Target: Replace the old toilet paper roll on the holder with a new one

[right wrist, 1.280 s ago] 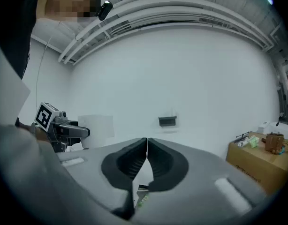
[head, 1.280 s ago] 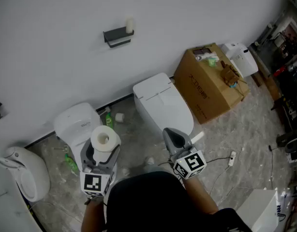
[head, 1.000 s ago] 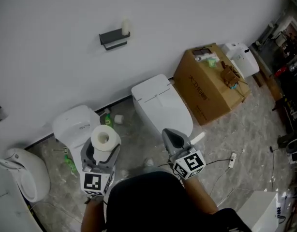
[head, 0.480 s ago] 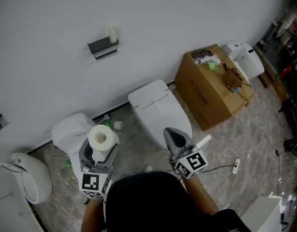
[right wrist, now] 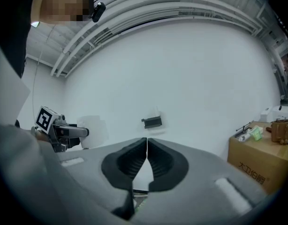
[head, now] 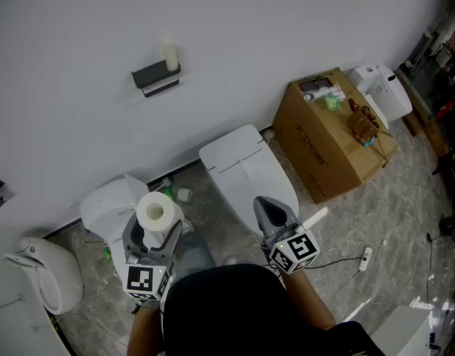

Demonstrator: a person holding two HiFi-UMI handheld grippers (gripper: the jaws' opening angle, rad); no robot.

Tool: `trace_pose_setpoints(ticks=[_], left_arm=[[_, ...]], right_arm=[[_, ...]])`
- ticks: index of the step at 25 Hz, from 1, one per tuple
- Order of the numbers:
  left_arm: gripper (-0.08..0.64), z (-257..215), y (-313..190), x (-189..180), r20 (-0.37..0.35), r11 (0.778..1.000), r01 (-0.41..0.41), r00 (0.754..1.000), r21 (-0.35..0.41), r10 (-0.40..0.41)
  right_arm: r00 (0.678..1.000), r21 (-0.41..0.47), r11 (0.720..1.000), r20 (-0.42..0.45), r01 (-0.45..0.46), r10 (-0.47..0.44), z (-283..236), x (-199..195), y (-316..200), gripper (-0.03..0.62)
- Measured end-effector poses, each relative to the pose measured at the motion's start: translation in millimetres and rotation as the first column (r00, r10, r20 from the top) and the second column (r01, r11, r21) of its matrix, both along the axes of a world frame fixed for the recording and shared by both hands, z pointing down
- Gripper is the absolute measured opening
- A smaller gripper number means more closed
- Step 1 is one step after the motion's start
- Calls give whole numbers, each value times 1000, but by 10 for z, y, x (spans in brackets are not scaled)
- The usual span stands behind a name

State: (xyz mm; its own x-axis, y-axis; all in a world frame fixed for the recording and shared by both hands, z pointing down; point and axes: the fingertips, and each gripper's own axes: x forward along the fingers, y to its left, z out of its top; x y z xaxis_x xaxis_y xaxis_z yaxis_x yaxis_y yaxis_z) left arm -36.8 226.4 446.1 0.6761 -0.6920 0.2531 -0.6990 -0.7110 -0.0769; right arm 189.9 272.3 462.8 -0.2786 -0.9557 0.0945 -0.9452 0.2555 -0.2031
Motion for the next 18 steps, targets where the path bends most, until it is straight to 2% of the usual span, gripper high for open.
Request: trace_pose_setpoints(ticks=[4,7,12,18], left_arm=[[382,21,-384,-48,-23,999,-15,1000,45,16],[382,-8,-750,-127,-35,1000,-4,999,27,5],[382,-4,-1431,-301,-37,999,-17,999,45,19],[383,-27,-2136,-487,-47,997,-63,997,45,65]], right_arm=[[1000,-20,1000,-8,3,-3,75,-91,-368,2],[1000,-26,1000,-4,10,-10,59,-196,-732,2],[1000,-33,999,-12,15,-15,29,-395,-1407,2],[1000,-38,999,-18,4,-5,-1,-698,-2165,2]])
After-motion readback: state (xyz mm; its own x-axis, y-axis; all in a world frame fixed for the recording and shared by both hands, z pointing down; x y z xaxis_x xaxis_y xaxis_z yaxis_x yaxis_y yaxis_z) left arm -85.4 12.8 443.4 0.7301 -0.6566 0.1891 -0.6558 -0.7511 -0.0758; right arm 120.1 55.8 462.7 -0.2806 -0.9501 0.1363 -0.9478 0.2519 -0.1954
